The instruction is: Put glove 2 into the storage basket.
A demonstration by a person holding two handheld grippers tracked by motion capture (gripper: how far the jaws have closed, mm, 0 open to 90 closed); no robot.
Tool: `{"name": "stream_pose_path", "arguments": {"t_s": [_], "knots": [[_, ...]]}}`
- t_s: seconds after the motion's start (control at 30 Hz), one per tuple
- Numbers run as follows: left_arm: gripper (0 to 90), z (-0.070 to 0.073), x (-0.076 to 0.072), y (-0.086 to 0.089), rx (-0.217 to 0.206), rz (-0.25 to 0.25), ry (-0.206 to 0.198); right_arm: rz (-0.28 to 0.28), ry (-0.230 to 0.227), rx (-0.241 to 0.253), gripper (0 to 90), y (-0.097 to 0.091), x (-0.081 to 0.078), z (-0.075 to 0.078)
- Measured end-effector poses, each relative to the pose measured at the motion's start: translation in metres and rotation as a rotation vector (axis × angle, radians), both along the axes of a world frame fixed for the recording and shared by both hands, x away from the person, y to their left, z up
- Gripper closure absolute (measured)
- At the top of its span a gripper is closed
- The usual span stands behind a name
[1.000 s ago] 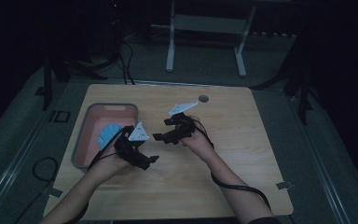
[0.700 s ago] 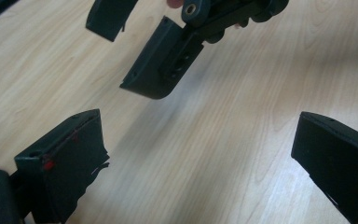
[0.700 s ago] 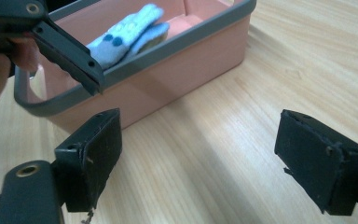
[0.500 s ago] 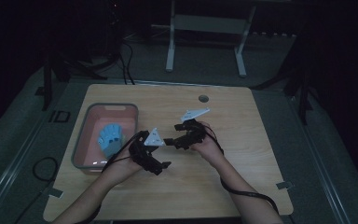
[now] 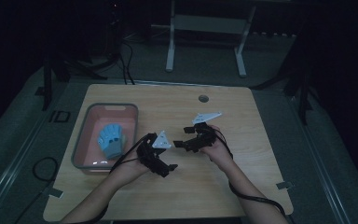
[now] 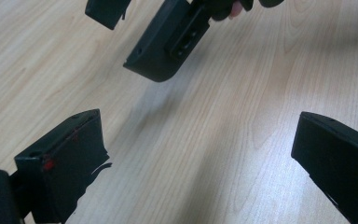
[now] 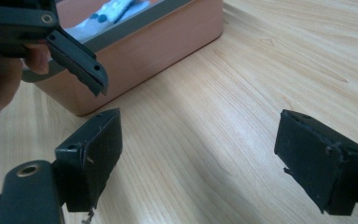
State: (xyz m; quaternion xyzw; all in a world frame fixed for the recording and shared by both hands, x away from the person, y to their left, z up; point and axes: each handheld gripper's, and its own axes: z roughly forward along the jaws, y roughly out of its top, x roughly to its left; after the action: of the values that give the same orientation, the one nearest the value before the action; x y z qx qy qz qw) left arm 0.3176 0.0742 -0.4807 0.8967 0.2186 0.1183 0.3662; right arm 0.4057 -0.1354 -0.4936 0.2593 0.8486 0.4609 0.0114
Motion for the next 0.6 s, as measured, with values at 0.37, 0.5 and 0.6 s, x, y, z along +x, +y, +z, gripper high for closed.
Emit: {"name": "stream_pose_path", "arguments": {"t_s": [0.37,0.5,0.6], "knots": [[3.0,-0.020,-0.005,-0.010,-0.034,-0.035,0.029,-0.015,0.006,0.007,15.1,-0.022,-0.008,-0.019],[3.0,-0.026,-0.006,-0.013,-0.040,-0.045,0.037,-0.027,0.013,0.005,15.1,-0.030,-0.010,-0.026],[3.0,-0.033,-0.008,-0.019,-0.047,-0.061,0.036,-0.038,0.027,0.002,15.1,-0.039,-0.013,-0.036]]}}
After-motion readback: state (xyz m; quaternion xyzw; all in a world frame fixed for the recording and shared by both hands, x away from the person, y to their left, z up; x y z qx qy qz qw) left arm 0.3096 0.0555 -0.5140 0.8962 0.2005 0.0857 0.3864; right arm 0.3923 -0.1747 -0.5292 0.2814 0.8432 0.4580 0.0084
